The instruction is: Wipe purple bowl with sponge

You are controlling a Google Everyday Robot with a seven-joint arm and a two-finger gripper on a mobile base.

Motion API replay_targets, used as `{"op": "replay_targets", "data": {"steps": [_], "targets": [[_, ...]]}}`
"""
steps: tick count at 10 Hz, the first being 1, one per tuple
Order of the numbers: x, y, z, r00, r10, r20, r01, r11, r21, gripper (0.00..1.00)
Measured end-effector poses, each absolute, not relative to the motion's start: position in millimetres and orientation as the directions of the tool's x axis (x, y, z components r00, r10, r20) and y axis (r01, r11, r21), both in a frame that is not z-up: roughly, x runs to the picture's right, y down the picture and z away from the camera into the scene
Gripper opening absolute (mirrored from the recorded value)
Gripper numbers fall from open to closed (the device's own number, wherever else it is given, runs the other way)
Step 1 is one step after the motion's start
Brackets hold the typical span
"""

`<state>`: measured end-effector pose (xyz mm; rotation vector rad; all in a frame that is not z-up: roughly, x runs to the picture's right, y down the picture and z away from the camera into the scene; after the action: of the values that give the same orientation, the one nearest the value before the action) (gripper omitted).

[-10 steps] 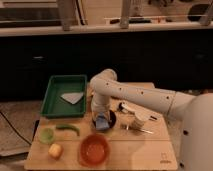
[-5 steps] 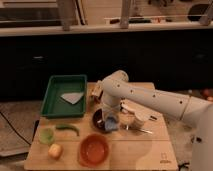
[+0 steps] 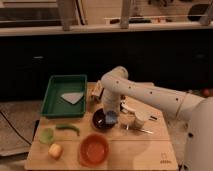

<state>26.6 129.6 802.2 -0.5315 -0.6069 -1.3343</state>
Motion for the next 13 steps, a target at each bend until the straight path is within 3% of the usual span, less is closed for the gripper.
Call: {"op": "replay_targets", "data": {"steps": [7,13], "targets": [[-26,132,794,-0.046,-0.721,0.692,0.986,0.079,0.148,0.00],[-25,175,773,-0.159,-0.607,0.779,0.984,-0.028,0.179,0.00]]}}
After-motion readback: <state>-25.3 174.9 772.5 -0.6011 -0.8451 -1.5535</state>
